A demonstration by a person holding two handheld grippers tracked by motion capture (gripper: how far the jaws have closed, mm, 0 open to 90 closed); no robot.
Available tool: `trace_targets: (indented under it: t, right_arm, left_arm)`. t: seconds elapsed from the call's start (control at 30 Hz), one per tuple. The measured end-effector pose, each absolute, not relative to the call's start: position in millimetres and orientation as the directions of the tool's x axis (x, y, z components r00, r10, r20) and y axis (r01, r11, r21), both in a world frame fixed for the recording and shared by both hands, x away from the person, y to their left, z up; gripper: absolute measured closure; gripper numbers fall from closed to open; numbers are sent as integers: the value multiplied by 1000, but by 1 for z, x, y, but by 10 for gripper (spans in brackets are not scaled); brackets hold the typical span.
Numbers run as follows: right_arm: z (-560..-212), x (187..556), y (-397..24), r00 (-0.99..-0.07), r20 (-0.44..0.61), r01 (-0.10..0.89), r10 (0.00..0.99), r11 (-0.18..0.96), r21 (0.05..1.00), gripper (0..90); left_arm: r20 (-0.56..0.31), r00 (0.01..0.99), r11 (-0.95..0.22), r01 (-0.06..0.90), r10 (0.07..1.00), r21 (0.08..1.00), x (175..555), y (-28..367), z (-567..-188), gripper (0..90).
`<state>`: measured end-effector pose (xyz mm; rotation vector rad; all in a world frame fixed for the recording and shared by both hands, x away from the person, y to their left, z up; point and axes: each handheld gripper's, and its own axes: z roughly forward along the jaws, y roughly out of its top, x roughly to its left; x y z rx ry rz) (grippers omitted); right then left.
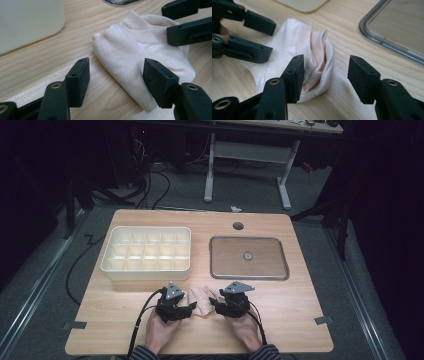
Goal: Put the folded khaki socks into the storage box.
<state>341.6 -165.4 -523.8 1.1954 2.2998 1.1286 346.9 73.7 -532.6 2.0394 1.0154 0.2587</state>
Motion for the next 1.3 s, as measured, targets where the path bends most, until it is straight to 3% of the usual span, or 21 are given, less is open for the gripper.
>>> trace_targets:
  t: [0.23,0.27,0.53,0.83,1.3]
  right_arm:
    - [-505,331,-169,-605,54,494,794,321,808,563]
    - [-501,329,-167,-616,48,475,786,322,819,623]
    - [-500,325,-149,-682,42,462,730,385,799,757]
    - [-508,321,-126,-714,30,457,699,434,776,815]
    - [-519,319,-124,-716,2,468,698,478,744,849]
  left_arm:
    - [-169,638,-327,582,751,745,351,77,-521,442]
    - [-166,636,-329,583,754,743,353,78,-519,466]
    - [-199,620,-306,609,759,732,367,79,-508,472]
    - [-210,621,-318,628,756,711,379,72,-507,439]
    - [-233,592,-312,672,772,671,389,69,-519,500]
